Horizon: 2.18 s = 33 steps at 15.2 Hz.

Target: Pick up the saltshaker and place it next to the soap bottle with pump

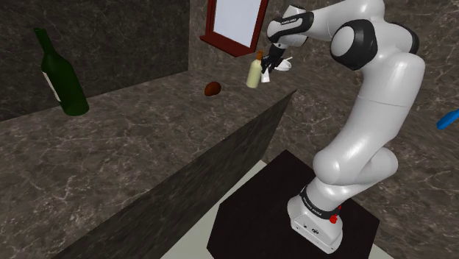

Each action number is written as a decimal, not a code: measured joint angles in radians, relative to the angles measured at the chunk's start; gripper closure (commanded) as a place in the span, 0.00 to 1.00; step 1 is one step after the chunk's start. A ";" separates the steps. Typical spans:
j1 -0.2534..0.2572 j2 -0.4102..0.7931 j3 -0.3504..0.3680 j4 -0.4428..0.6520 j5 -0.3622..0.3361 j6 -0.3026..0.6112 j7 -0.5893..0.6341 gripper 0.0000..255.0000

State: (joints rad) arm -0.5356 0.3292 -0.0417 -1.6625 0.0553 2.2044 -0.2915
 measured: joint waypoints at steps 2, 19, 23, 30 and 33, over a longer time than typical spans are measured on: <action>0.001 0.010 0.001 -0.012 0.001 0.021 0.000 1.00; -0.002 0.087 0.005 -0.109 0.011 0.196 -0.012 1.00; -0.002 0.089 0.005 -0.108 0.011 0.197 -0.012 1.00; -0.002 0.089 0.005 -0.108 0.011 0.197 -0.012 0.00; 0.000 0.041 0.003 -0.110 0.007 0.152 -0.008 0.00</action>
State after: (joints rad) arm -0.5357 0.3703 -0.0386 -1.7730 0.0627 2.3568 -0.2996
